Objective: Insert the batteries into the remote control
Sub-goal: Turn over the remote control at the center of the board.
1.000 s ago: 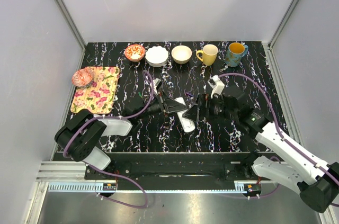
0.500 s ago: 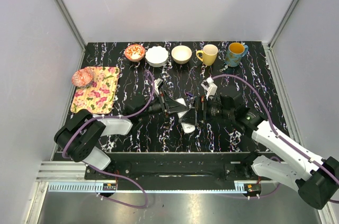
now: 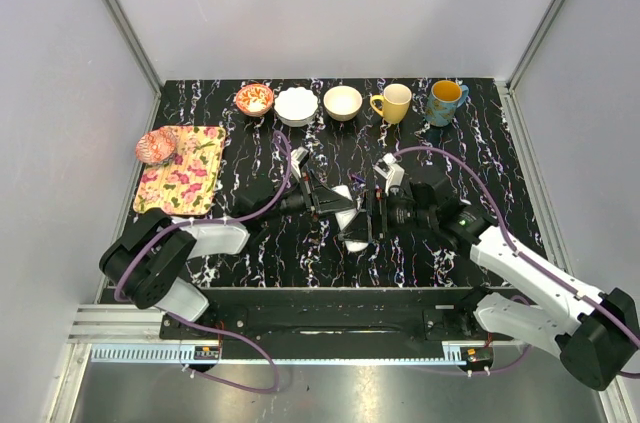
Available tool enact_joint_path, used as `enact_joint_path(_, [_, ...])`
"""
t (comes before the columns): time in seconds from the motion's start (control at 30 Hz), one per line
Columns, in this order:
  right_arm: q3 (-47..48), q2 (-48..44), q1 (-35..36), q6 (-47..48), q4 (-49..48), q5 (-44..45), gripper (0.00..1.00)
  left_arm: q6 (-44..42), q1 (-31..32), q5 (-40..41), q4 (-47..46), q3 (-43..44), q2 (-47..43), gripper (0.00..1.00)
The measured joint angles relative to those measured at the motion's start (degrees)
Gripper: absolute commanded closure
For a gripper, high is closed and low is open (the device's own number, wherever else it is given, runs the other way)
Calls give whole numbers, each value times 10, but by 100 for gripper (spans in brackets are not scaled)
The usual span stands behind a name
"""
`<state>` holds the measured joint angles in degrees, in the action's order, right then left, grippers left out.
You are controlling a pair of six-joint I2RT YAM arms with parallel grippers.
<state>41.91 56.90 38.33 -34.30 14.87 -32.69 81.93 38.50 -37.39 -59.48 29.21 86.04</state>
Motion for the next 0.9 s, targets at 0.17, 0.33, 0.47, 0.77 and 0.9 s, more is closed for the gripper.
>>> enact_joint_path(0.17, [-7,8,0,0,-1,0,13,0,0,-2,0,0,-7,100])
enact_joint_path(0.33, [-10,10,0,0,-1,0,13,0,0,-3,3,0,-15,100])
enact_joint_path(0.47, [-11,12,0,0,-2,0,13,0,0,-3,3,0,-16,100])
enact_joint_path(0.77, [-11,13,-1,0,-4,0,13,0,0,-4,-2,-1,-16,100])
enact_joint_path(0.9, [-11,14,-2,0,-5,0,13,0,0,-4,-2,-1,-16,100])
